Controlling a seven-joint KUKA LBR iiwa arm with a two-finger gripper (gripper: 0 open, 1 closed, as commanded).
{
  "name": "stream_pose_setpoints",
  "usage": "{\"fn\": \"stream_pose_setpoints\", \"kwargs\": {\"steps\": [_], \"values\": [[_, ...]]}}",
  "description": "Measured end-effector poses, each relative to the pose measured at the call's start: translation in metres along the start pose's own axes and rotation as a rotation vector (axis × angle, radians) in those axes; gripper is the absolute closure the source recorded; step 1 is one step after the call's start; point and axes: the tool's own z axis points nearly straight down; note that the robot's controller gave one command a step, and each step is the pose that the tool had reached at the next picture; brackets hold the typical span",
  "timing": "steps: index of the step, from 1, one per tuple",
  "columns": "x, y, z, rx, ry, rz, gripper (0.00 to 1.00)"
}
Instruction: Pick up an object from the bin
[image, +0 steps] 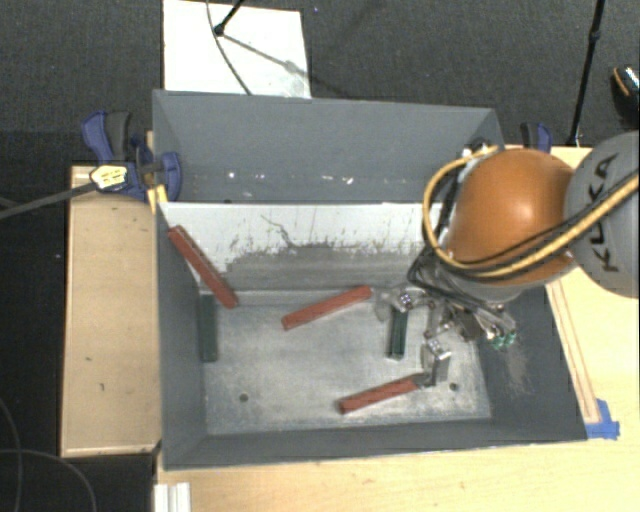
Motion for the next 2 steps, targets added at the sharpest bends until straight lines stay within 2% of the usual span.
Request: {"fn": "stream_pose_setpoints", "kwargs": {"steps": [1, 2], "values": [[0.035, -0.022, 0.115, -0.002, 0.006, -0.035, 0.00], [0.033, -0.009, 0.126, 0.006, -0.014, -0.082, 0.00]]}}
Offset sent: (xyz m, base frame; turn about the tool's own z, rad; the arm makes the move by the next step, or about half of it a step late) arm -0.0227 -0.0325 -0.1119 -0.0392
